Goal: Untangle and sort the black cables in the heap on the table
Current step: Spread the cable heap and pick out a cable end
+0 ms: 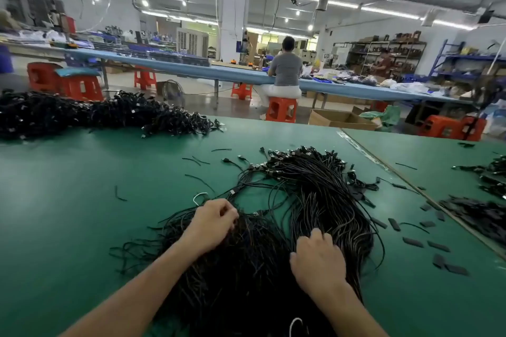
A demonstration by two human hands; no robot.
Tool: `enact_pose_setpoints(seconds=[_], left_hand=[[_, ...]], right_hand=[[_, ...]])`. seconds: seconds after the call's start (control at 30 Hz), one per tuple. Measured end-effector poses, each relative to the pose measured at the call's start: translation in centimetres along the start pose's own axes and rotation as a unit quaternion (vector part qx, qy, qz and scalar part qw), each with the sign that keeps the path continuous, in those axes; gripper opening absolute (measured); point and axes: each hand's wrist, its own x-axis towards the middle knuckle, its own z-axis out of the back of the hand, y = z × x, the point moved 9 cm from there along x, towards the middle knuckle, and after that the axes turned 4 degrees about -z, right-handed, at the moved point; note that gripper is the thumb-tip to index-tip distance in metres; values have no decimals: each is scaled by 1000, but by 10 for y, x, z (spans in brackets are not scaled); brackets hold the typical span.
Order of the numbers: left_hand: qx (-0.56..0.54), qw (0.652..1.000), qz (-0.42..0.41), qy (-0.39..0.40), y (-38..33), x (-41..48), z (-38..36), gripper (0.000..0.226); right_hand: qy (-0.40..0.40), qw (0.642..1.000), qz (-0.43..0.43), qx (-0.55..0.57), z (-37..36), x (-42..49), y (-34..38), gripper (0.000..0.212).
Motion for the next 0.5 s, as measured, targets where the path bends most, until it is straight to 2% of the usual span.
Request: enact_pose_setpoints(seconds=[0.1, 0.23, 0.37, 0.5], left_hand=[[9, 998, 47, -42, 22, 5, -3, 21], [33, 999, 24, -20, 23, -2, -25, 19], [13, 1000, -18, -20, 11, -6, -21, 16], [-10, 998, -44, -50, 11, -12, -11, 15]], right_hand=[[15, 999, 18, -31, -11, 8, 17, 27], [58, 997, -28, 48, -16, 19, 9, 8], [109, 982, -63, 142, -18, 27, -3, 19], [103, 980, -79, 153, -6, 32, -5, 19]])
